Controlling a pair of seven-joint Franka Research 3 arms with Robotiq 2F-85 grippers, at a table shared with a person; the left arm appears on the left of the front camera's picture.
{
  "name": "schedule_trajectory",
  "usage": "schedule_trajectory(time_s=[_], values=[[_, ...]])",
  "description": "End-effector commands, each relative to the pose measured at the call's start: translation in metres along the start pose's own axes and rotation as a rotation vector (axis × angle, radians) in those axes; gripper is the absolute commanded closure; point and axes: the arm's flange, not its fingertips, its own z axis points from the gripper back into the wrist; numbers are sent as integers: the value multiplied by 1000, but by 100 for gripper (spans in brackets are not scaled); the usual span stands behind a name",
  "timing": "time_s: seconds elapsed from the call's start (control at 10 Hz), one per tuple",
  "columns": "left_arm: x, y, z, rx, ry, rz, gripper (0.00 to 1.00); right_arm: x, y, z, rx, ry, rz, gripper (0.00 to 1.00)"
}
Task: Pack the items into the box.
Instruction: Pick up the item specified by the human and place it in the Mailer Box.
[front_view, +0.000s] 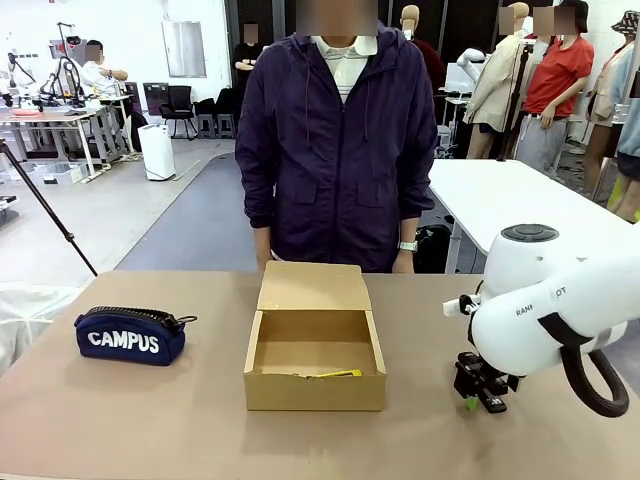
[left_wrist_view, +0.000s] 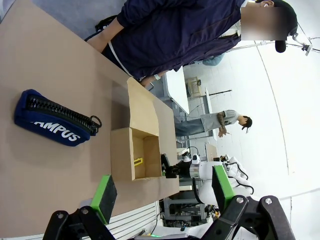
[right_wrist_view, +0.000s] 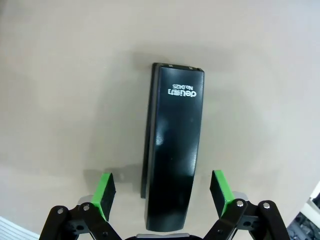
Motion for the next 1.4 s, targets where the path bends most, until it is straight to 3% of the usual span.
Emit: schedule_trajectory(time_s=[0.0,0.4,0.5,0.6,1.3], values=[[0,-1,0,-20,-7,0,0,-15,5,-4,-5,-35,-45,0],[0,-1,0,-20,-7,0,0,-17,0,-5,24,-56,-96,0],[0,-1,0,-20,-7,0,0,-17,0,-3,67,-71,-107,56],[0,-1,0,-20,-7,0,0,-17,-2,0,95,-80,-114,100],[0,-1,0,-20,-7,0,0,-16,-6,6,109,-68,-138,100]])
